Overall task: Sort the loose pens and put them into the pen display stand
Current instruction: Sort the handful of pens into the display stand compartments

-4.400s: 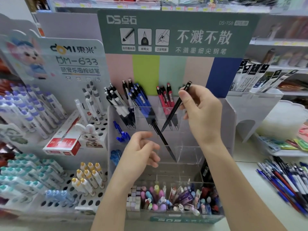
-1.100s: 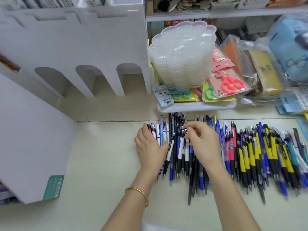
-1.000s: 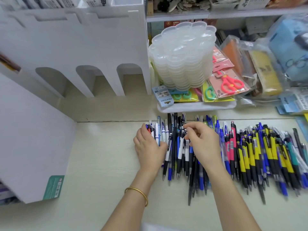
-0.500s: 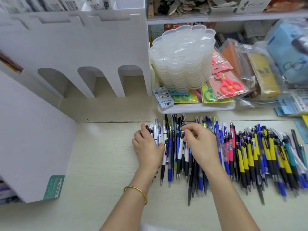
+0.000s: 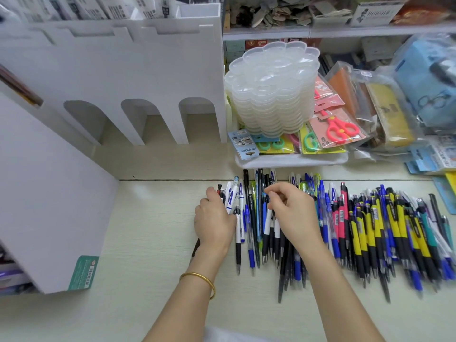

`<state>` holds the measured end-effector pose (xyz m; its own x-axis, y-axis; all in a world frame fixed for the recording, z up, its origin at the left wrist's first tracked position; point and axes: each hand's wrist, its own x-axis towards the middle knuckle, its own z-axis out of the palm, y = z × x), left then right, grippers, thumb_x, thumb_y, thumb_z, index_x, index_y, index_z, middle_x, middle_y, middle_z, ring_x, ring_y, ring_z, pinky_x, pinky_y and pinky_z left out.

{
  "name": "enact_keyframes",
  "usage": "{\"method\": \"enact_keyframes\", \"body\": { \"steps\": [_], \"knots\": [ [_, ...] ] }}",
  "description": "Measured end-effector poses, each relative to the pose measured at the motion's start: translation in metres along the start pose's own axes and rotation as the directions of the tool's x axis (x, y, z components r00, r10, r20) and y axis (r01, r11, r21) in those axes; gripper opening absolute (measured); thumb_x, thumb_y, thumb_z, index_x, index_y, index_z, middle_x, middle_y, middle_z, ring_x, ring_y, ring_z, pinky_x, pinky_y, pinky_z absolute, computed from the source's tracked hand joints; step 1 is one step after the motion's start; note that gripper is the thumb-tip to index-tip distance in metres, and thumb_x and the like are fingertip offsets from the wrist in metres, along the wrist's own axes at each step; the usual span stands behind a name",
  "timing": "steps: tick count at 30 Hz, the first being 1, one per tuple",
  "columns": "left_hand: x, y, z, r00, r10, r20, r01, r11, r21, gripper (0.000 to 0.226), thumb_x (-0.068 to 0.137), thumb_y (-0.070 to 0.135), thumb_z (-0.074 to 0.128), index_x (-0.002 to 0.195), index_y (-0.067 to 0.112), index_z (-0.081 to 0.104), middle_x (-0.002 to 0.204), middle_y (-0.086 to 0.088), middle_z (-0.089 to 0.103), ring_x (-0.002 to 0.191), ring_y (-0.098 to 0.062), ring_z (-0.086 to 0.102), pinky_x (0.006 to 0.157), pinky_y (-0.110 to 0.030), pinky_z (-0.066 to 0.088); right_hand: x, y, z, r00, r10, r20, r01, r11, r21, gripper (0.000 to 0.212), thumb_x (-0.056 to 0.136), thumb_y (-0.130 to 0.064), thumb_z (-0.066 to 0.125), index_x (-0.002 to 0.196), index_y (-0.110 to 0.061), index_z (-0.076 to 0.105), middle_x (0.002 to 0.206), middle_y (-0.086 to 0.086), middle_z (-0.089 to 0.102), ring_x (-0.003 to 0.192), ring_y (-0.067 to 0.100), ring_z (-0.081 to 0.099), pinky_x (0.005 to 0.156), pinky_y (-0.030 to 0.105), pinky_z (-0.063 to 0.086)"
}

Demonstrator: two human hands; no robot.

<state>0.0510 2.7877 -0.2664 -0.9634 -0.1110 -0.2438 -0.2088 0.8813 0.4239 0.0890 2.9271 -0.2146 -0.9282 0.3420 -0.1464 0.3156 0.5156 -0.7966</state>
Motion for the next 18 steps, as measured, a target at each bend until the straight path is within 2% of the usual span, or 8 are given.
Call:
{"method": "enact_keyframes", "body": {
  "steps": [2, 5, 8, 13, 16, 18],
  "knots": [
    [-0.001, -0.001, -0.001, 1.0, 0.011, -0.003, -0.011, 1.0, -0.005, 0.047, 0.075, 0.012, 0.067, 0.115, 0.009, 0.042, 0.102, -0.011, 0.059, 0.091, -0.031, 0.055, 0.065, -0.033, 0.039, 0.0, -0.001, 0.0, 1.0, 0.0, -0.001, 0.0, 1.0, 0.004, 0.02, 0.095, -0.013, 0.05, 0.102, -0.018, 0.068, 0.079, -0.011, 0.064, 0.08, 0.012, 0.062, 0.075, 0.038, 0.054],
    [0.0, -0.006, -0.005, 1.0, 0.009, 0.025, -0.007, 0.997, -0.081, 0.05, 0.074, 0.014, 0.069, 0.115, 0.01, 0.041, 0.098, -0.009, 0.058, 0.086, -0.029, 0.057, 0.063, -0.033, 0.042, -0.001, -0.002, -0.001, 1.0, -0.002, -0.002, 0.002, 1.0, 0.003, 0.02, 0.095, -0.014, 0.049, 0.101, -0.019, 0.068, 0.08, -0.011, 0.063, 0.081, 0.012, 0.063, 0.076, 0.04, 0.054],
    [0.002, -0.01, -0.011, 0.995, -0.009, 0.102, 0.037, 0.961, -0.273, 0.057, 0.074, 0.012, 0.071, 0.122, 0.013, 0.039, 0.095, -0.006, 0.061, 0.081, -0.024, 0.06, 0.062, -0.03, 0.045, -0.003, -0.004, -0.001, 1.0, -0.013, -0.001, 0.013, 1.0, -0.017, 0.02, 0.096, -0.015, 0.049, 0.104, -0.018, 0.067, 0.079, -0.011, 0.063, 0.08, 0.011, 0.062, 0.075, 0.04, 0.054],
    [0.0, -0.02, -0.022, 0.973, -0.04, 0.229, 0.156, 0.842, -0.516, 0.037, 0.076, 0.006, 0.067, 0.106, 0.015, 0.049, 0.087, -0.001, 0.06, 0.073, -0.012, 0.057, 0.056, -0.021, 0.042, -0.006, -0.009, 0.004, 1.0, -0.025, 0.019, 0.025, 1.0, -0.007, 0.02, 0.096, -0.015, 0.049, 0.103, -0.019, 0.067, 0.075, -0.01, 0.063, 0.071, 0.013, 0.061, 0.068, 0.038, 0.053],
    [-0.003, -0.025, -0.026, 0.958, -0.086, 0.272, 0.245, 0.738, -0.628, 0.035, 0.073, 0.004, 0.068, 0.103, 0.012, 0.053, 0.087, -0.006, 0.059, 0.075, -0.016, 0.059, 0.06, -0.026, 0.048, -0.008, -0.012, 0.009, 0.998, -0.039, 0.052, 0.038, 0.999, 0.014, 0.019, 0.096, -0.014, 0.05, 0.102, -0.019, 0.067, 0.077, -0.01, 0.063, 0.073, 0.009, 0.061, 0.065, 0.026, 0.05],
    [-0.005, -0.026, -0.03, 0.949, -0.1, 0.298, 0.289, 0.652, -0.701, 0.042, 0.065, 0.004, 0.072, 0.103, 0.01, 0.054, 0.092, -0.014, 0.062, 0.082, -0.026, 0.064, 0.07, -0.04, 0.057, -0.009, -0.014, 0.012, 0.997, -0.042, 0.069, 0.039, 0.998, 0.048, 0.019, 0.096, -0.012, 0.05, 0.101, -0.019, 0.067, 0.077, -0.008, 0.063, 0.074, 0.007, 0.061, 0.065, 0.021, 0.048]
  ]
}}
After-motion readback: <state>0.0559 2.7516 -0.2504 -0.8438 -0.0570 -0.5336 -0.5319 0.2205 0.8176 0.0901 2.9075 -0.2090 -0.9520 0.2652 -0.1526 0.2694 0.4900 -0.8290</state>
